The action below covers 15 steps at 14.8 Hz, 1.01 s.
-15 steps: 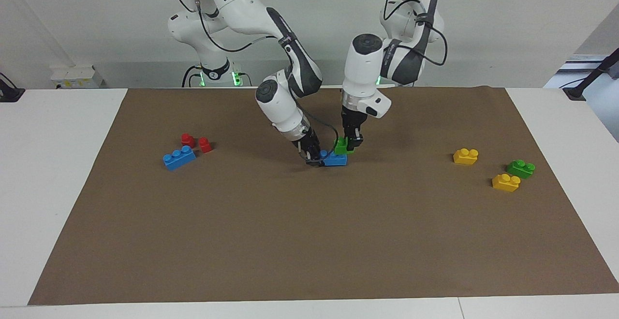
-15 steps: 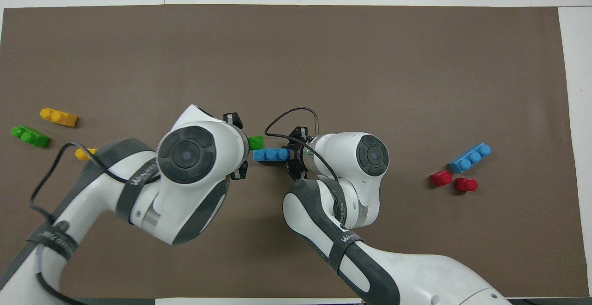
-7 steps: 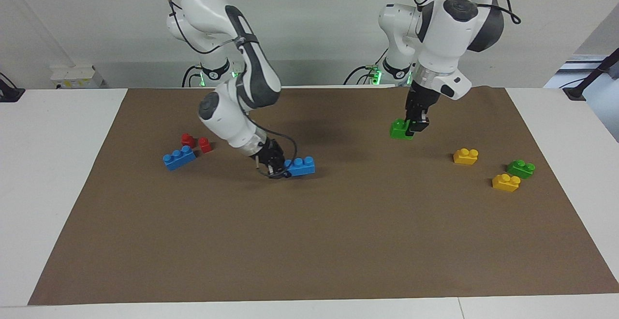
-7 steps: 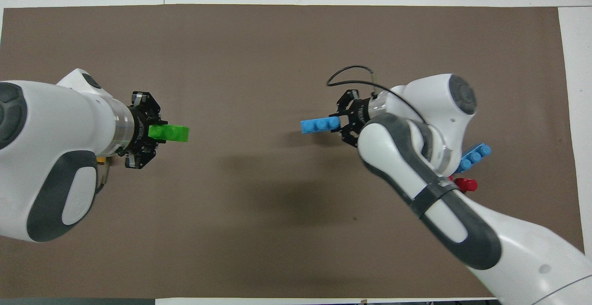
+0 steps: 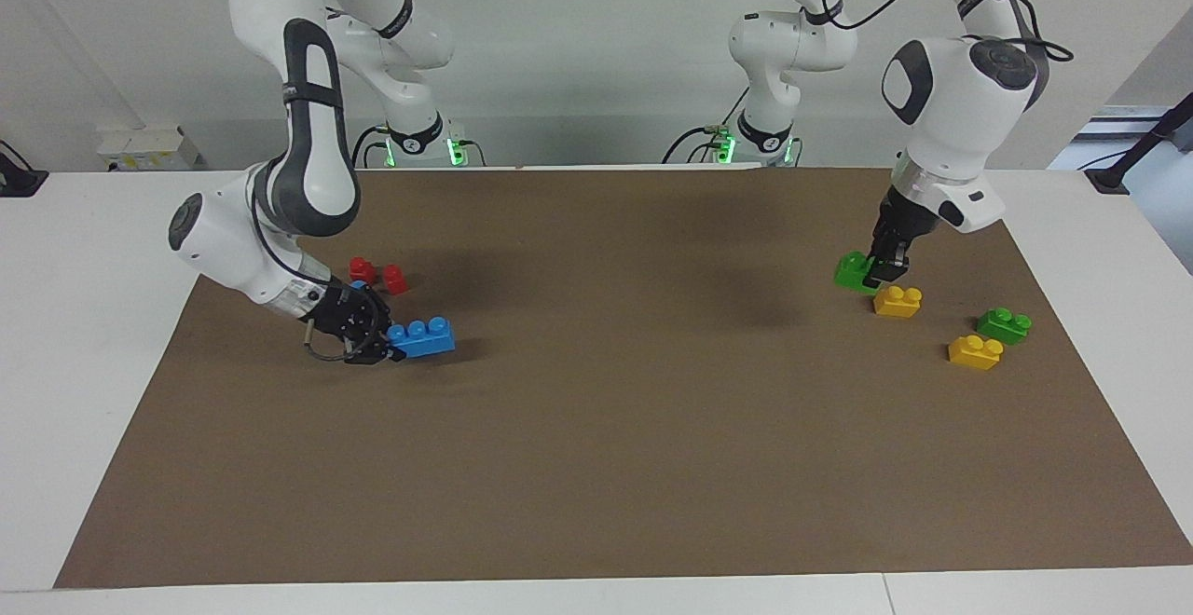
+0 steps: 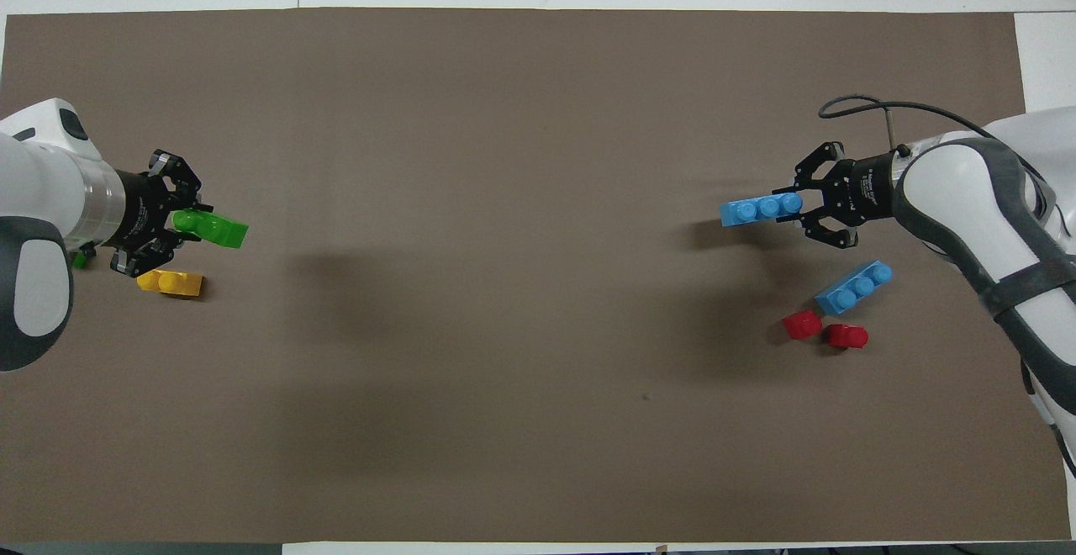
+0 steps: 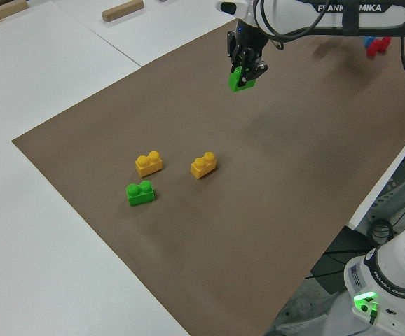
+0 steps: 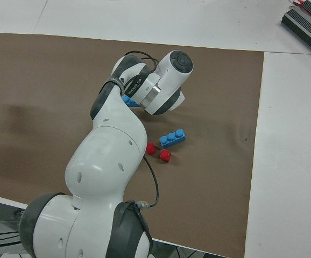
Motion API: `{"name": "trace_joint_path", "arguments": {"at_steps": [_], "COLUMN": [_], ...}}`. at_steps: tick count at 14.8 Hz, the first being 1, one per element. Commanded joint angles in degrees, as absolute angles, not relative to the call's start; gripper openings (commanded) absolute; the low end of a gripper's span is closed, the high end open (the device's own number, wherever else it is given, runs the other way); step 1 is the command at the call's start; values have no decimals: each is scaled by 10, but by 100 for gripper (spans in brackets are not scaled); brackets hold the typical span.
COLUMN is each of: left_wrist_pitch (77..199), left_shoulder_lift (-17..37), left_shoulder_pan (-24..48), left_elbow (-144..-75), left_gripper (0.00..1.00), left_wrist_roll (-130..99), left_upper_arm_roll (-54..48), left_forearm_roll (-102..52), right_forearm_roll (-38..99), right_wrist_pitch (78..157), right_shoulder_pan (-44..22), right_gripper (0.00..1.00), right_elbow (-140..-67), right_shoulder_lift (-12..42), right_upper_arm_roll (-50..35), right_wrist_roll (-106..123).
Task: Remove green block with left arm and hold with right
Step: 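Lower the green brick with the left gripper while the right gripper lowers blue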
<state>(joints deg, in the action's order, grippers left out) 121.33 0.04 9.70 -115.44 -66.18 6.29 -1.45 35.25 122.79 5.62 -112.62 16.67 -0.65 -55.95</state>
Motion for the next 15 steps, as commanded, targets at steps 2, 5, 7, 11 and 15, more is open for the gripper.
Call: {"name": "trace_joint_path", "arguments": {"at_steps": [2,5,7,11,15], "left_wrist_pitch": [1284,1333,1358,1388,1397], "left_shoulder_lift": [82,125,162,193,200], "left_shoulder_pan": [65,47,46,44,45], "left_elbow": [-1135,-1131,-1126,-1127,-1127], "left_gripper": [0,0,0,0,99], "left_wrist_roll": [-603,-579,-575,-573,-571], "left_upper_arm_roll": [57,58,58,57,57], "left_forearm_roll": [-19,-18,-18,-18,-18], "right_forearm_roll": [344,344,344,345,345], "right_wrist_pitch": [1234,1237,1239,1241,1258], "right_shoulder_pan": [83,103,103,111,110], "right_gripper": [0,0,0,0,20], "right_elbow": [-1144,-1150,-1152,-1161,-1173], "right_shoulder_lift": [174,183,183,181,179], "right_upper_arm_roll": [-16,-16,-16,-16,-17], "right_wrist_roll": [-538,-498,-497,-480,-461]}}
